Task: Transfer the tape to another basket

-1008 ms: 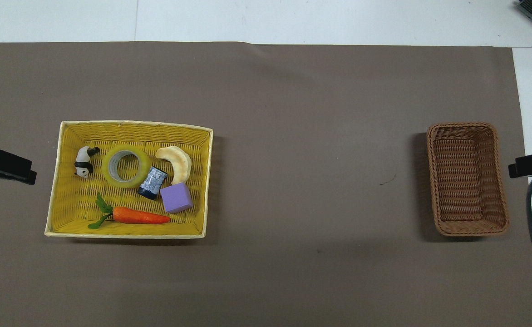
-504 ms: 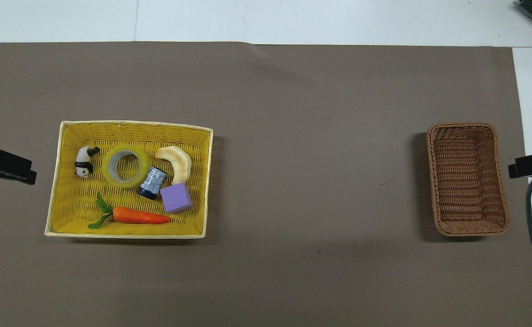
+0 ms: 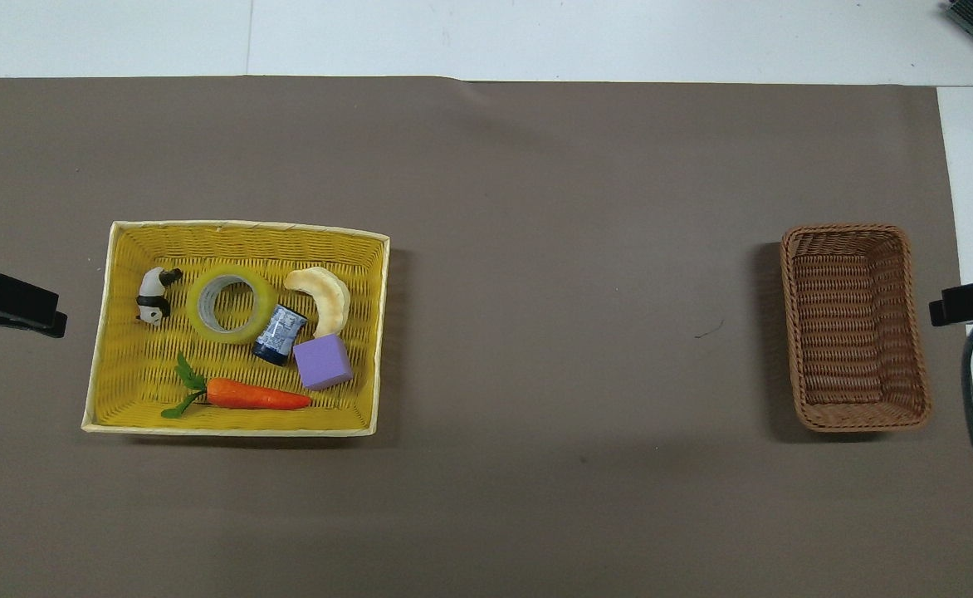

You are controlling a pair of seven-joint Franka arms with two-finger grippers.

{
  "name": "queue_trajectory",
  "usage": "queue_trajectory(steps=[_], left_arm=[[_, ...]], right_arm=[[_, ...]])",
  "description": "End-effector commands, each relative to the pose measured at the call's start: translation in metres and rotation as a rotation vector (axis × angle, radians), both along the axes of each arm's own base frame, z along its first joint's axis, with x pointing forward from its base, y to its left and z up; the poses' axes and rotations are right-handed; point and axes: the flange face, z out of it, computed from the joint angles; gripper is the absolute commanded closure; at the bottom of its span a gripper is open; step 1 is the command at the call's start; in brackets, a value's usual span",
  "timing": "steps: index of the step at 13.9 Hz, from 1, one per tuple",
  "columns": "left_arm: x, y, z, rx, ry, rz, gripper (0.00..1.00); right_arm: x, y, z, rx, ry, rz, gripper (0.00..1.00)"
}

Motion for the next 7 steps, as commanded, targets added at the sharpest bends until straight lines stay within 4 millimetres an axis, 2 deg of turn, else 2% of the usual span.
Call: queue_trajectory(steps=[1, 7], left_arm=[[-0.0029, 0.0037, 0.0043, 0.013, -0.01, -0.003, 0.0], [-0.0034, 0.0027, 0.0034, 0.012, -0.012, -0.003, 0.0]], right_arm=[[-0.0052, -0.0039, 0.0, 0.001, -0.011, 0.019, 0.0], [-0.0047, -0.0039, -0.0007, 0.001, -0.01, 0.018, 0.0]])
